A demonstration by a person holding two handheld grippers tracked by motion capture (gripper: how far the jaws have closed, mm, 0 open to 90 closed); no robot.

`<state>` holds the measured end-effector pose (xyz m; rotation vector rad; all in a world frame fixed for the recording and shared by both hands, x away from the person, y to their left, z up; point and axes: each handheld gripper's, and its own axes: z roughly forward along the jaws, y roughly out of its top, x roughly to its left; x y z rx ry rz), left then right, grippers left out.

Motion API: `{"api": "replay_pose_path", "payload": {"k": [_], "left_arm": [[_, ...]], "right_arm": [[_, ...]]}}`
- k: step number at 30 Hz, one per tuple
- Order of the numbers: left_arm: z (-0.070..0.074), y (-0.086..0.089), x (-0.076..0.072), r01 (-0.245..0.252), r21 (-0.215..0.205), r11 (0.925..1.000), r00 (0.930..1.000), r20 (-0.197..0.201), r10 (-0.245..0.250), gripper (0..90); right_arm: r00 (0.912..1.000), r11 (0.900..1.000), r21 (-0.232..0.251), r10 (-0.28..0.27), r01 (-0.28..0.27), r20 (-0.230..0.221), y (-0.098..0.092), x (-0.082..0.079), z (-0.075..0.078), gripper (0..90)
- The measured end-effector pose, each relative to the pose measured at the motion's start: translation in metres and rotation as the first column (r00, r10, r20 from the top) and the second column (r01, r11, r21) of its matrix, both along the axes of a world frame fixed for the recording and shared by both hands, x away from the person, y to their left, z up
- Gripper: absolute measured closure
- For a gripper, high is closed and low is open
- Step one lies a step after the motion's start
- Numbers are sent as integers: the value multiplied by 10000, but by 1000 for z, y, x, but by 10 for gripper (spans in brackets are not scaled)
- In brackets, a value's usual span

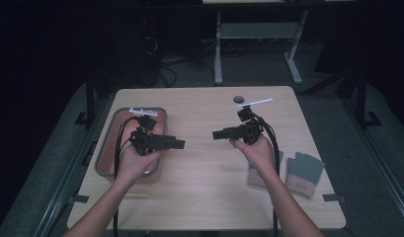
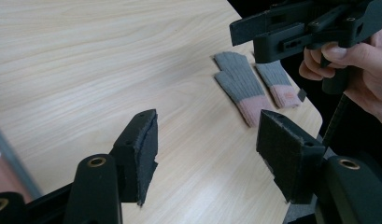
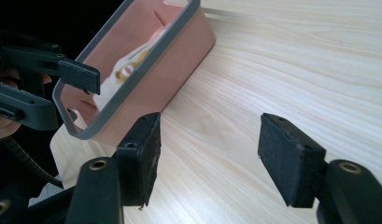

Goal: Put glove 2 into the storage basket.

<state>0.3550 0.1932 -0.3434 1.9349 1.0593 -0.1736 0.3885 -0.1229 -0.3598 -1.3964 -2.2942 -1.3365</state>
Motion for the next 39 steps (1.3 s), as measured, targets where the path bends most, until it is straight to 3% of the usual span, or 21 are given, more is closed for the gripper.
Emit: {"api": "replay_pose_path", "payload": {"k": [20,27,39], "left_arm": [[-11,-45,-3,743,-145,9971,9972,-76,-744,349],[-14,-58,-5,1029,-158,9946,9946,-128,-1031,337],[-21,-80,-11,1309,-287,9910,9914,52,-1308,329]], "right_arm": [[9976,9975,-225,-666,671,207,-51,-20,-1,340],[9972,9967,-292,-752,753,28,-67,-29,-7,344],[9931,9921,-522,-1124,1140,327,-98,-49,-18,343]]}}
